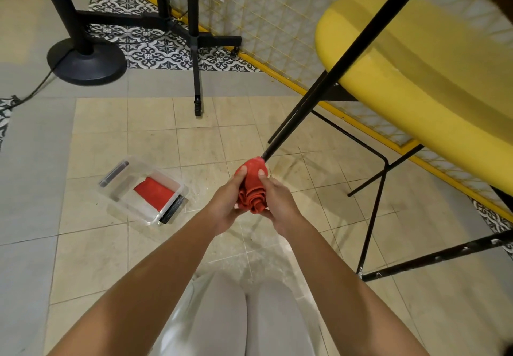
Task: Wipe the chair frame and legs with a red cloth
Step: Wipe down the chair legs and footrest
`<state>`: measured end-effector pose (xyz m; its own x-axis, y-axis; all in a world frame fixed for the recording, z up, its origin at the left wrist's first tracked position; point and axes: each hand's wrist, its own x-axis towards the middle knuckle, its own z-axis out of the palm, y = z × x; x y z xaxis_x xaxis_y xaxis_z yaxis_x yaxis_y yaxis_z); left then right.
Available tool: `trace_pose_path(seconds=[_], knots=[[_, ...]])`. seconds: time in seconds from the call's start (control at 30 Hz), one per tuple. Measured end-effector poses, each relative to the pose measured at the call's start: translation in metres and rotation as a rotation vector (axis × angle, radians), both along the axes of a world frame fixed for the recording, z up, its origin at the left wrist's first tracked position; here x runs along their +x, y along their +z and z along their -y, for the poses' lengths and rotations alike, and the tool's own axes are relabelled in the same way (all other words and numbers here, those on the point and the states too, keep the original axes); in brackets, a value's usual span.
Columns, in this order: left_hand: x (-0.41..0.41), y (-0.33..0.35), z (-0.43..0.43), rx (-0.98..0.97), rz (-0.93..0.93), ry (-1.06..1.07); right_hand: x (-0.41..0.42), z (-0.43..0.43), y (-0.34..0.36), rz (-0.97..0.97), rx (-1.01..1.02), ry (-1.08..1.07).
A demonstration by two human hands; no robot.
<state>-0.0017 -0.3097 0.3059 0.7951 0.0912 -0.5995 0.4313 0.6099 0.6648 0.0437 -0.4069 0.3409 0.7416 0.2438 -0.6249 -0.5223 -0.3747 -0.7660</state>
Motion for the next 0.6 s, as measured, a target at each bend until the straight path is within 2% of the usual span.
trace_pose_path(seconds=[0.17,0.2,0.33,0.43,0.6], knots=[[0.007,0.009,-0.007,-0.078,0.083,0.170,0.009,0.005,0.007,0.127,-0.107,0.035],[0.010,0.012,-0.008,-0.030,0.092,0.192,0.012,0.007,0.006,0.126,-0.107,0.000],[0.026,0.028,-0.005,0.383,0.131,0.185,0.027,0.013,0.000,0.142,-0.116,-0.162],[0.040,0.031,0.006,0.583,0.210,0.160,0.035,0.017,0.000,0.150,-0.082,-0.237],[0.048,0.022,0.018,0.684,0.166,0.150,0.041,0.019,0.000,0.128,-0.057,-0.279]])
